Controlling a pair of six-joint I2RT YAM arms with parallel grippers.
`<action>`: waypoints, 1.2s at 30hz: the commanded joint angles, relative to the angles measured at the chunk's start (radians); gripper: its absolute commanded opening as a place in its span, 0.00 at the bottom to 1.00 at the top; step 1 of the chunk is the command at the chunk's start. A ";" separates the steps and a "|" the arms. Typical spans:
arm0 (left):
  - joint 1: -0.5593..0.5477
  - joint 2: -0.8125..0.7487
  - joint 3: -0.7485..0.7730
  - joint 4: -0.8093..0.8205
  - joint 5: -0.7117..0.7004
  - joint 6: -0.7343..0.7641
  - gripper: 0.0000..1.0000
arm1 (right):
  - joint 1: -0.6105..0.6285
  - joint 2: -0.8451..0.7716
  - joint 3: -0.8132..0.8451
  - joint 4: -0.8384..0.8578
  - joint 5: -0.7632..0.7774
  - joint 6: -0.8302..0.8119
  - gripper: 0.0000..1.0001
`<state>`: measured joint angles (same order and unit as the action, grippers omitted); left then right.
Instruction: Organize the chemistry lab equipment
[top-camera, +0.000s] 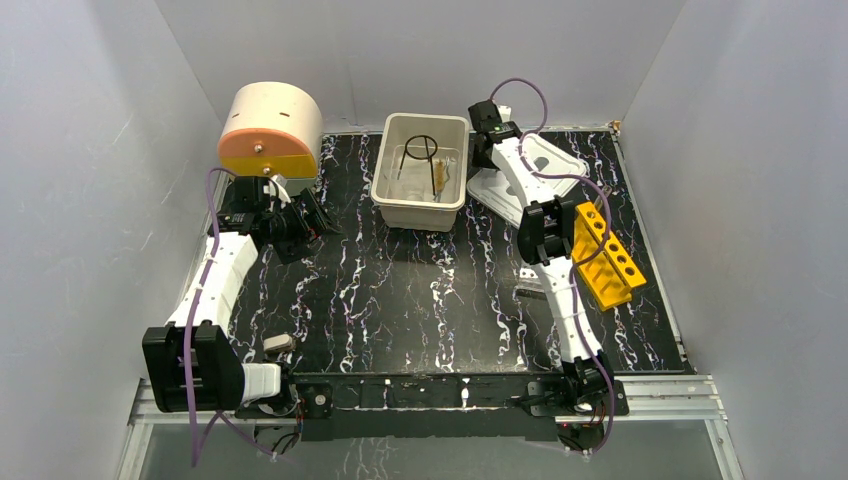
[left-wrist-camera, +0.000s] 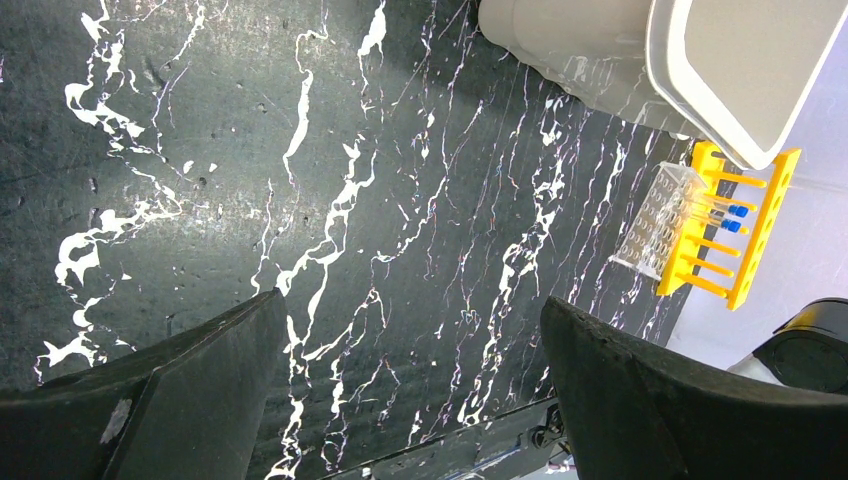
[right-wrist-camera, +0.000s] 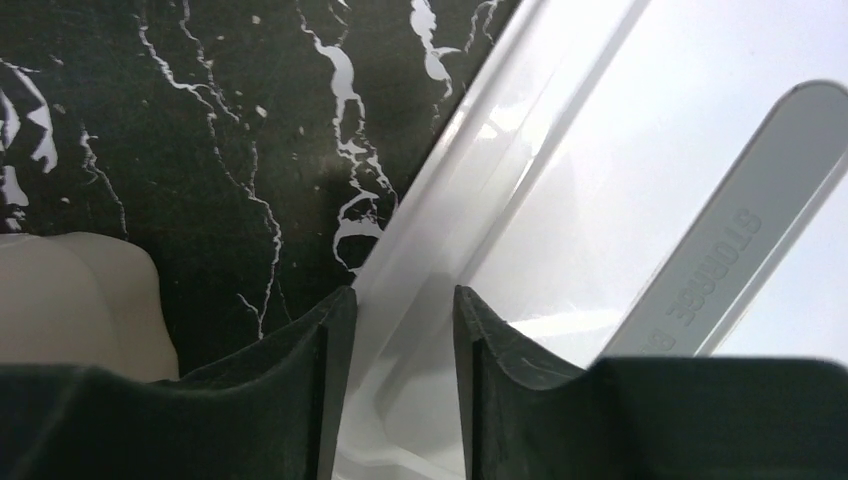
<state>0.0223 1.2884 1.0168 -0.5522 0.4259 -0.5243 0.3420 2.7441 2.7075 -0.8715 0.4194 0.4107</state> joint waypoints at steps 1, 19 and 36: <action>-0.005 -0.008 0.037 -0.022 0.005 0.010 0.98 | 0.005 0.065 0.010 -0.032 -0.073 -0.047 0.42; -0.005 -0.021 0.022 -0.018 -0.006 0.004 0.98 | 0.043 -0.090 -0.127 -0.268 -0.129 0.161 0.20; -0.005 -0.040 0.014 -0.023 -0.014 0.007 0.98 | 0.017 -0.043 -0.065 -0.152 -0.104 0.240 0.45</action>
<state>0.0223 1.2846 1.0168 -0.5541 0.4065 -0.5243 0.3748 2.6438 2.5587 -1.0058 0.3336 0.6468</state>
